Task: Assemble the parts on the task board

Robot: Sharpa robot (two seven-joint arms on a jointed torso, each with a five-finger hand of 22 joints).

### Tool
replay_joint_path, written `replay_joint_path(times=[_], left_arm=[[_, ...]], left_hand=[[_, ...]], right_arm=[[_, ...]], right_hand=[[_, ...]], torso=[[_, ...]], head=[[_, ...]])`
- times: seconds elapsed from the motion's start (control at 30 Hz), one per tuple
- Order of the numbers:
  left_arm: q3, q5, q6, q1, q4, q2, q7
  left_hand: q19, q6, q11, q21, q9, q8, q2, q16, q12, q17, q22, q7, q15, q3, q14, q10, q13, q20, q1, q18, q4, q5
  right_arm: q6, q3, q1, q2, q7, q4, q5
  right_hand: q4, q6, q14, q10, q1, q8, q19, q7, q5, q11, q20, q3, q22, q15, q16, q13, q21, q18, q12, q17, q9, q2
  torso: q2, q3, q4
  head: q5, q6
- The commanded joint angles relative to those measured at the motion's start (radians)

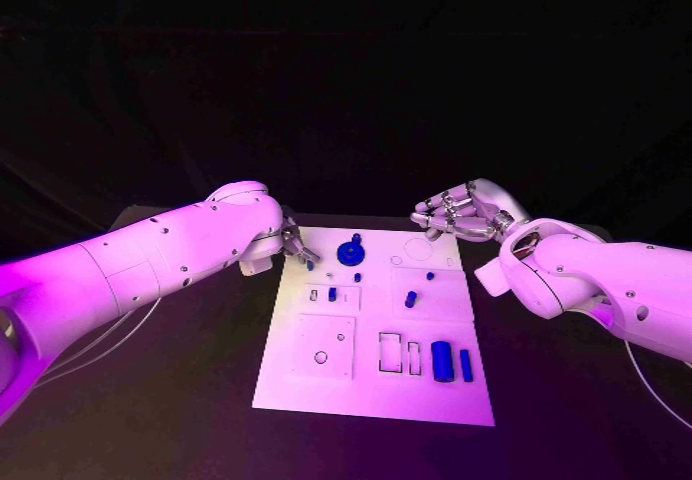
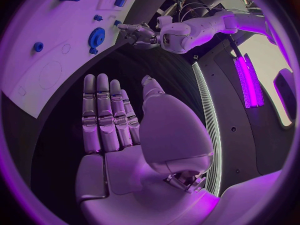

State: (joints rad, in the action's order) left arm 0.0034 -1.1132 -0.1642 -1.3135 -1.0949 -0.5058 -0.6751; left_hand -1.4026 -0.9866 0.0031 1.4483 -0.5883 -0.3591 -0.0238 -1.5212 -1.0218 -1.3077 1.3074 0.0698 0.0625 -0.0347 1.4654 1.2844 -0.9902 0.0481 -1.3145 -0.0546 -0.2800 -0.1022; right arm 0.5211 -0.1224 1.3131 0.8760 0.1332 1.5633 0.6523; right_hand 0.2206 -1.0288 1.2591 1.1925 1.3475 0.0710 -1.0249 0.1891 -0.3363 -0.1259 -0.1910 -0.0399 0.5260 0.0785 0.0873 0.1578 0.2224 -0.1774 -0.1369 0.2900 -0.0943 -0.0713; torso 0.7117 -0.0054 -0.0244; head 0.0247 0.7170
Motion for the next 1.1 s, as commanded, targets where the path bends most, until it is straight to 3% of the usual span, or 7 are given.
replay_joint_path(times=[0.03,0.33,0.5,0.6,0.67,0.77,1.1], left_arm=[[0.0,0.0,-0.016,0.0,0.004,0.005,0.012],[0.0,0.017,-0.015,0.0,0.01,0.009,0.021],[0.0,0.02,-0.018,0.0,0.01,0.009,0.024],[0.0,0.021,-0.021,0.0,0.009,0.008,0.025],[0.0,0.023,-0.023,0.0,0.009,0.006,0.025],[0.0,0.031,-0.018,0.001,0.006,0.003,0.024],[0.001,0.097,0.034,0.002,-0.042,-0.034,0.018]], left_hand=[[-0.001,-0.008,-0.005,-0.006,0.003,0.006,-0.004,-0.002,0.005,-0.208,0.01,0.001,-0.002,0.008,0.088,-0.005,0.003,0.001,-0.024,-0.005,0.002,-0.002],[-0.002,-0.008,-0.01,-0.006,0.014,0.011,-0.03,-0.002,0.01,-0.208,0.012,-0.003,0.002,0.05,0.088,-0.008,0.01,0.0,-0.107,-0.004,0.02,-0.005],[-0.002,-0.002,-0.013,-0.006,0.021,0.017,-0.042,-0.002,0.019,-0.208,0.013,-0.006,0.006,0.12,0.088,-0.013,0.018,-0.003,-0.186,-0.004,0.053,-0.008],[-0.003,0.003,-0.012,-0.006,0.024,0.02,-0.035,-0.002,0.025,-0.208,0.015,-0.004,0.005,0.184,0.088,-0.013,0.024,-0.004,-0.224,-0.004,0.072,-0.01],[-0.003,0.003,-0.01,-0.005,0.024,0.018,-0.021,-0.002,0.029,-0.208,0.016,0.0,0.003,0.227,0.088,-0.012,0.028,-0.004,-0.232,-0.004,0.078,-0.011],[-0.005,0.003,-0.006,-0.004,0.019,0.011,0.028,-0.002,0.031,-0.208,0.02,0.001,-0.001,0.342,0.088,-0.002,0.034,-0.002,-0.197,-0.003,0.066,-0.007],[-0.012,0.0,-0.012,0.001,-0.017,-0.032,0.108,-0.003,0.013,-0.209,0.032,-0.005,0.005,0.545,0.089,0.018,0.023,-0.005,-0.122,-0.001,0.095,-0.006]], right_arm=[[-0.017,0.0,-0.001,-0.001,0.005,0.0,0.007],[-0.017,0.0,-0.001,-0.001,0.005,-0.001,0.007],[-0.017,0.0,-0.001,0.0,0.005,-0.001,0.007],[-0.017,0.0,-0.001,0.0,0.005,-0.001,0.007],[-0.017,0.0,-0.001,0.0,0.005,-0.001,0.007],[-0.016,0.0,-0.001,0.0,0.006,-0.001,0.007],[-0.015,0.0,-0.001,0.0,0.008,-0.002,0.006]], right_hand=[[0.001,0.006,-0.002,-0.005,-0.006,0.004,0.006,0.001,-0.007,0.001,0.001,-0.005,-0.001,0.0,-0.007,-0.001,-0.005,-0.004,-0.003,-0.001,0.001,0.004],[0.0,0.007,-0.002,-0.005,-0.005,0.004,0.006,0.001,-0.008,0.001,0.001,-0.005,-0.002,0.0,-0.007,-0.002,-0.006,-0.004,-0.004,-0.001,0.001,0.006],[0.0,0.007,-0.002,-0.005,-0.004,0.004,0.005,0.001,-0.008,0.001,0.001,-0.005,-0.002,0.0,-0.007,-0.002,-0.006,-0.005,-0.004,-0.001,0.001,0.008],[-0.001,0.007,-0.002,-0.005,-0.004,0.004,0.005,0.001,-0.01,0.001,0.001,-0.005,-0.002,0.0,-0.007,-0.002,-0.006,-0.005,-0.004,-0.001,0.001,0.009],[-0.001,0.007,-0.002,-0.005,-0.004,0.004,0.005,0.001,-0.01,0.001,0.001,-0.005,-0.002,0.0,-0.007,-0.002,-0.006,-0.005,-0.004,-0.001,0.001,0.009],[-0.001,0.007,-0.002,-0.005,-0.004,0.004,0.005,0.001,-0.01,0.001,0.001,-0.005,-0.002,0.0,-0.007,-0.002,-0.006,-0.005,-0.004,-0.001,0.001,0.009],[-0.001,0.007,-0.002,-0.005,-0.004,0.004,0.005,0.001,-0.01,0.001,0.001,-0.005,-0.002,0.0,-0.007,-0.002,-0.006,-0.005,-0.004,-0.001,0.001,0.009]], torso=[[0.0,0.0,-0.0006],[0.0,0.0003,0.0006],[0.0,0.0003,-0.0003],[0.0,0.0,-0.0001],[0.0,0.0,-0.0003],[0.0,0.0,-0.0002],[-0.001,0.0001,-0.001]], head=[[0.001,0.001],[0.0,0.001],[0.001,0.002],[0.001,0.004],[0.001,0.004],[0.001,0.004],[0.004,0.001]])
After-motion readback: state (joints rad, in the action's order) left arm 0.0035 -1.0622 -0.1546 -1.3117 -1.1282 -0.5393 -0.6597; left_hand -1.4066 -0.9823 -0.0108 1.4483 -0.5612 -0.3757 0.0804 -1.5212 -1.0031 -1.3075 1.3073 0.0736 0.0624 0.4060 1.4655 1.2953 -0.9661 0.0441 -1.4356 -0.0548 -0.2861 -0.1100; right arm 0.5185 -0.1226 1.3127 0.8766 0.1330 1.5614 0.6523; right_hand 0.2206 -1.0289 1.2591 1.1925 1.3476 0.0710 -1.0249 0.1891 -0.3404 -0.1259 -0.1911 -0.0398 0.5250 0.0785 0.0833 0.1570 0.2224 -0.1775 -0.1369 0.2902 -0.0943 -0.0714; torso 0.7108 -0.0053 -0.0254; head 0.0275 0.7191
